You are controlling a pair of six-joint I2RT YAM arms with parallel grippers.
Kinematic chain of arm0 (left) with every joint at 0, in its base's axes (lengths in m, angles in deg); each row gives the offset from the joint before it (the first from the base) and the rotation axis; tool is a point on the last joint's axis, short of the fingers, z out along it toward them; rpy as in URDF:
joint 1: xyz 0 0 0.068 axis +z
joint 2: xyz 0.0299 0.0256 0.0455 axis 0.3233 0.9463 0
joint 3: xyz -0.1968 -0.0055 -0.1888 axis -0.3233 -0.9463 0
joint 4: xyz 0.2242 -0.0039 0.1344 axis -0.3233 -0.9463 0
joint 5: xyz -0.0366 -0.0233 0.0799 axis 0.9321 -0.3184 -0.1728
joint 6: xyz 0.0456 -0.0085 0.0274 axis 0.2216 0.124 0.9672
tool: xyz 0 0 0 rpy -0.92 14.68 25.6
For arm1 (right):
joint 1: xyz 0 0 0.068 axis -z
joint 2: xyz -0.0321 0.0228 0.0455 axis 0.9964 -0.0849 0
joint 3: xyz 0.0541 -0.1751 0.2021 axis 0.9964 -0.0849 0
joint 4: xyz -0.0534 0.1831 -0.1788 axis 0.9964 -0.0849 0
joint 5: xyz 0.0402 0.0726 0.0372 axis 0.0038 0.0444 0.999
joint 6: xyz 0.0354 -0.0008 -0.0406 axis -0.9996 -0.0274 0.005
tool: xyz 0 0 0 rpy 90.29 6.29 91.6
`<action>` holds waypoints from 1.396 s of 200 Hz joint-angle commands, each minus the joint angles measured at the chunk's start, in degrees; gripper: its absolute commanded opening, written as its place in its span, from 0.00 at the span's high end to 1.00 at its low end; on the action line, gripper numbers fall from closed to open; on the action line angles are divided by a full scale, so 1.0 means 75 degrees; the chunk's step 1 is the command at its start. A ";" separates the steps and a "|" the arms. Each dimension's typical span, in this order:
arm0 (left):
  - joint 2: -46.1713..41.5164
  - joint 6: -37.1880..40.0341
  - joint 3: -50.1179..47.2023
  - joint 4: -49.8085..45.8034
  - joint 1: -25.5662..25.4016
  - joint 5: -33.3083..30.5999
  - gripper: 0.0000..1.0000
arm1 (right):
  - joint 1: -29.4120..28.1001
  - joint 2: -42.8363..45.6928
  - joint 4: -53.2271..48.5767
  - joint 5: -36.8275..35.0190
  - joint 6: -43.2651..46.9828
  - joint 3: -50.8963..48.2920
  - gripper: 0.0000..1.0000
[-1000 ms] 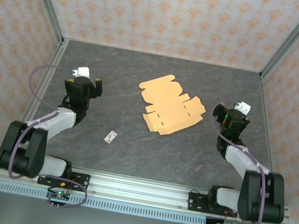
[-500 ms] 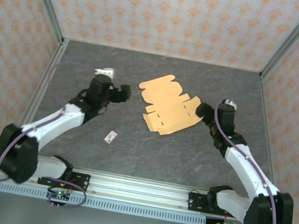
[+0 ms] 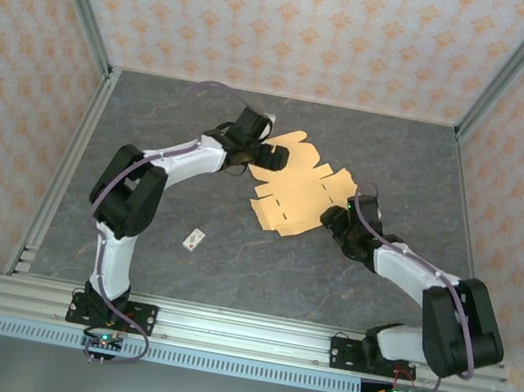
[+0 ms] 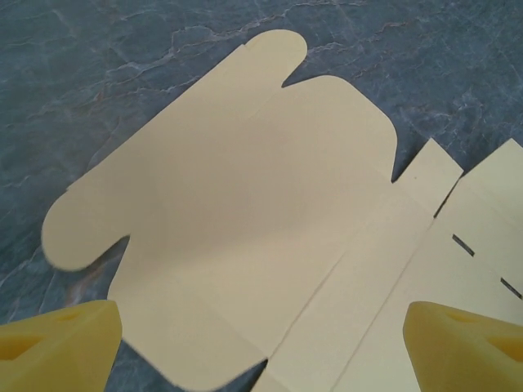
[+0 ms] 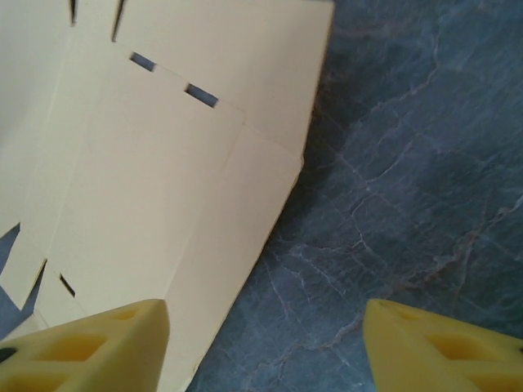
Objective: Fold the paper box
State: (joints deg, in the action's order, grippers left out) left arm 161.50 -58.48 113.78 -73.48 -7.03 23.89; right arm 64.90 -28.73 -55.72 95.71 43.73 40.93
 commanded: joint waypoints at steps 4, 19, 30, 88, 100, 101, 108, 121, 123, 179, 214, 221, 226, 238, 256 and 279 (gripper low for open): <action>0.0697 0.0287 0.0998 -0.1043 0.0250 0.0583 0.11 | -0.0043 -0.0409 0.1091 0.0430 -0.0434 -0.0030 0.42; 0.1085 0.0353 0.1480 -0.1277 0.0295 0.0636 0.11 | -0.0045 -0.0695 0.1611 0.0738 -0.0665 -0.0109 0.48; 0.1316 0.0408 0.1714 -0.1339 0.0296 0.0613 0.11 | -0.0044 -0.0829 0.1870 0.0815 -0.0828 -0.0165 0.51; 0.2315 0.0455 0.2668 -0.1715 0.0439 0.0960 0.11 | -0.0050 -0.0916 0.2498 -0.0147 -0.1373 -0.0485 0.65; 0.2333 0.0491 0.2664 -0.1776 0.0440 0.0920 0.11 | -0.0045 -0.0919 0.2552 -0.0342 -0.1400 -0.0488 0.68; 0.2333 0.0492 0.2663 -0.1778 0.0440 0.0924 0.11 | -0.0045 -0.0916 0.2553 -0.0361 -0.1393 -0.0488 0.68; 0.2327 0.0514 0.2632 -0.1795 0.0452 0.0915 0.11 | -0.0033 -0.0921 0.2559 -0.0446 -0.1344 -0.0461 0.70; 0.2284 0.0561 0.2518 -0.1821 0.0455 0.0938 0.11 | 0.0043 -0.0954 0.2464 -0.0525 -0.1193 -0.0321 0.73; 0.2271 0.0562 0.2479 -0.1816 0.0453 0.0939 0.11 | 0.0056 -0.0967 0.2455 -0.0522 -0.1161 -0.0295 0.73; 0.1197 0.0079 0.0598 -0.0838 0.0452 0.1145 0.12 | 0.0881 -0.1623 0.2143 0.0443 -0.0145 0.0480 0.87; -0.0008 -0.0327 -0.0723 -0.0066 0.0386 0.1411 0.12 | 0.1508 -0.2086 0.1631 0.1940 0.1219 0.1223 0.91; -0.0296 -0.0328 -0.0982 0.0008 0.0374 0.1361 0.12 | 0.1646 -0.2138 0.1476 0.2258 0.1500 0.1359 0.92; -0.0506 -0.0326 -0.1170 0.0044 0.0389 0.1261 0.12 | 0.1741 -0.2169 0.1317 0.2446 0.1714 0.1479 0.92; -0.1143 -0.0332 -0.1622 0.0146 0.0411 0.0978 0.12 | 0.1935 -0.2196 0.0830 0.3025 0.2198 0.1816 0.93; -0.1876 -0.0407 -0.2133 0.0267 0.0572 0.0809 0.12 | 0.2061 -0.2024 0.0084 0.3680 0.2961 0.2305 0.94; -0.2601 -0.0287 -0.2504 0.0448 0.0755 0.0834 0.12 | 0.2064 -0.1662 -0.0945 0.4227 0.3970 0.2951 0.97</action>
State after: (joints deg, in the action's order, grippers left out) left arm 147.57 -60.47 97.19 -74.05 -3.09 32.30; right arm 80.48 -44.78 -53.06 118.93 61.93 58.63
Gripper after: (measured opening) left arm 0.878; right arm 0.053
